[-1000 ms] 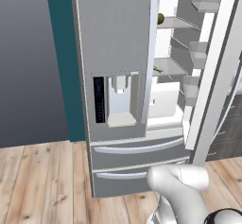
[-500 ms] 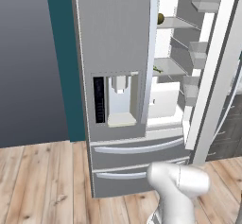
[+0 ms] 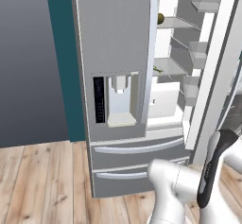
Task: Gather the potato and avocado from the fridge and place them on a tray on the dining counter. Then gather the fishs from the fridge and place them on the other tray.
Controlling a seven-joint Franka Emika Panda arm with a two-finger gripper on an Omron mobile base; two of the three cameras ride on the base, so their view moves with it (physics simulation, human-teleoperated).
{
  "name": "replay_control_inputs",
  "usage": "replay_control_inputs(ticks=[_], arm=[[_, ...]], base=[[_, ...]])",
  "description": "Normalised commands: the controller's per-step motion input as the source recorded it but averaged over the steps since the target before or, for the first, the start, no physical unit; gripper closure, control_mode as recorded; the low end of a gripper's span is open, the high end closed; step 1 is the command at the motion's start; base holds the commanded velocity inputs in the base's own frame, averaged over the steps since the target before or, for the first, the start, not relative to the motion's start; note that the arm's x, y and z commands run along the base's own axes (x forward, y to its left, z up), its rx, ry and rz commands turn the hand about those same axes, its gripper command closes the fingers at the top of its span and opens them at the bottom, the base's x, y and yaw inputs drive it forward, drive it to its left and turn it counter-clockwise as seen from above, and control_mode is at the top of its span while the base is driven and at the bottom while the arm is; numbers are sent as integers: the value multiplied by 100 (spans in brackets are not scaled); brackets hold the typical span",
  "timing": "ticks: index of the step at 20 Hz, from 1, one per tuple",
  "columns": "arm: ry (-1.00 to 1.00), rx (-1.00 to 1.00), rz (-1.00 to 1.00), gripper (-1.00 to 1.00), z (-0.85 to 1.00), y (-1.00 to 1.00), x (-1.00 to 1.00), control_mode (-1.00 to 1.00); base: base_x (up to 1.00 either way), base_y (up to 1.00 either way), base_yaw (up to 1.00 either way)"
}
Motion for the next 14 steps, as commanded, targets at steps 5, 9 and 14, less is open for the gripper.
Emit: replay_control_inputs(ticks=[5, 9, 14], arm=[[31, -44, 0, 100, 0, 54, 15, -100], [38, -44, 0, 100, 0, 48, 20, -100], [44, -46, -1, 100, -10, 46, 7, -100]], base=[[0, 0, 0], [0, 0, 0], [0, 0, 0]])
